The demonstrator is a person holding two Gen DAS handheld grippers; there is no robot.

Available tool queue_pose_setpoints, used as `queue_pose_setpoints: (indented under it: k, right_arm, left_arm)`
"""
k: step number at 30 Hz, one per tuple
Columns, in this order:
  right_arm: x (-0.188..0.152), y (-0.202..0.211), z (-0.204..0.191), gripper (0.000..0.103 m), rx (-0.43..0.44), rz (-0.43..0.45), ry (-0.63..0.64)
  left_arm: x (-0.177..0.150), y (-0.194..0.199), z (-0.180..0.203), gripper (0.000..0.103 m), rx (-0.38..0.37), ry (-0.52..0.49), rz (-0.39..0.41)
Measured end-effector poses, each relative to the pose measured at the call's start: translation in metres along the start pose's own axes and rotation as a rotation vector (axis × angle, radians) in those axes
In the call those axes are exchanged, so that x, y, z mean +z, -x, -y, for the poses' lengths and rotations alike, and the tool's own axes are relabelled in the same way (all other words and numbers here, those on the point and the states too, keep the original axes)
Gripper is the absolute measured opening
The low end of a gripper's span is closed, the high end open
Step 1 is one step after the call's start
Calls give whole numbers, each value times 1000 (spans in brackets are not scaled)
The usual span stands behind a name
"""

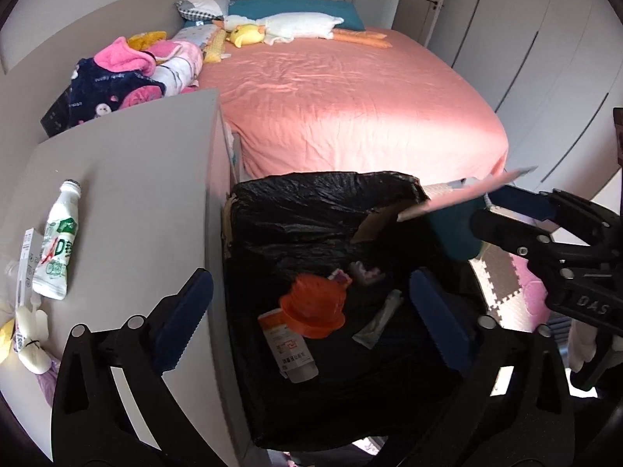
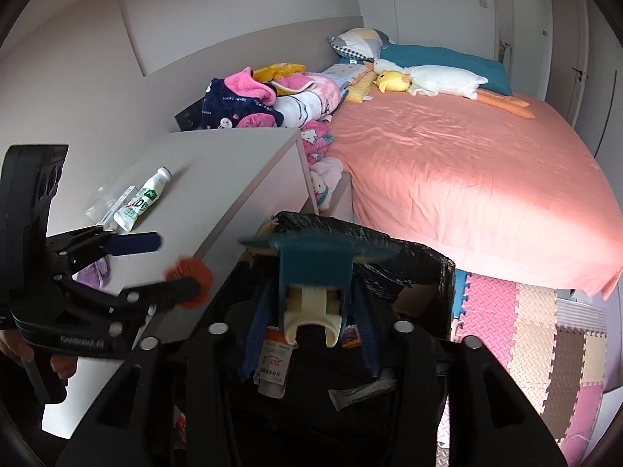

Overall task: Collect trash
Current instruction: 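Open both grippers over the black bag to drop cap and holder, then move both grippers back over the desk toward the bottle and purple bag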

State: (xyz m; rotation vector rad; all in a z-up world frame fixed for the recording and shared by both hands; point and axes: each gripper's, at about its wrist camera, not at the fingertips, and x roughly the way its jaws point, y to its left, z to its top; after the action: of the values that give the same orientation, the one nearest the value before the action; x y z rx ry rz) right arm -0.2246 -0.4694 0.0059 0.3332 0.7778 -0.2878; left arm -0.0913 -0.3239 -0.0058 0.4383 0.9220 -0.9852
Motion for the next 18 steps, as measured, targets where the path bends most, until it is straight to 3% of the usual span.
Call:
queue_pose_setpoints:
  k: [7, 18]
  right_arm:
    - [4, 4, 12, 60, -18, 37, -53]
    - [8, -10, -5, 60, 24, 8, -22]
  left_arm:
    - [1, -3, -8, 97, -9, 17, -13]
    - [-10, 0, -25, 97, 16, 58, -20]
